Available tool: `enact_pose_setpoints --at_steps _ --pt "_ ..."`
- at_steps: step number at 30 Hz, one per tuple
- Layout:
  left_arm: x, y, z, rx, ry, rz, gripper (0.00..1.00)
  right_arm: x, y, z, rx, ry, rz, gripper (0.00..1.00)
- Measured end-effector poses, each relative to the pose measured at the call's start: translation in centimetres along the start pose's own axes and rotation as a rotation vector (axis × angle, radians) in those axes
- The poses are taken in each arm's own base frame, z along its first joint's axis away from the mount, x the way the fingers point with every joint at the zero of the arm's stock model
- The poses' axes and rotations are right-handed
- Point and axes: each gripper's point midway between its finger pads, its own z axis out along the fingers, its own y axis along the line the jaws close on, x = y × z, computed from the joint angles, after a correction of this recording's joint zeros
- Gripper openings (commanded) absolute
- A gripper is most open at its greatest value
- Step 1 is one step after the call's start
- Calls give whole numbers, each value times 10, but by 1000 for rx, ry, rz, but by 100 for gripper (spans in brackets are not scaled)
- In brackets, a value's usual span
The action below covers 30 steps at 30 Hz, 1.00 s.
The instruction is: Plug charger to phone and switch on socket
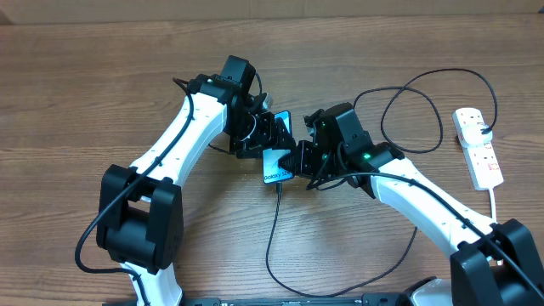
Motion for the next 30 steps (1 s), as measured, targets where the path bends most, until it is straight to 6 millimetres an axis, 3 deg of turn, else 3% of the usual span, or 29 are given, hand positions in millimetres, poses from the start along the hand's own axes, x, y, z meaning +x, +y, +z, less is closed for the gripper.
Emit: enact_pose_setpoints --at_steps 4,5,8,10,14,30 --pt "0 0 0 1 0 1 8 0 1 0 -4 0 -1 4" --pt "0 0 0 0 -1 1 19 0 1 0 -4 -1 -2 4" --pt "0 0 0 -1 0 0 40 -1 1 -1 -10 -1 0 4" --pt "0 -1 0 3 1 3 45 -3 1 -2 -25 2 6 4" --pt "0 -3 -1 15 0 7 64 -6 3 -6 -72 20 22 4" --pt "-6 -20 -20 150 -10 50 73 -23 25 -26 -308 36 11 4"
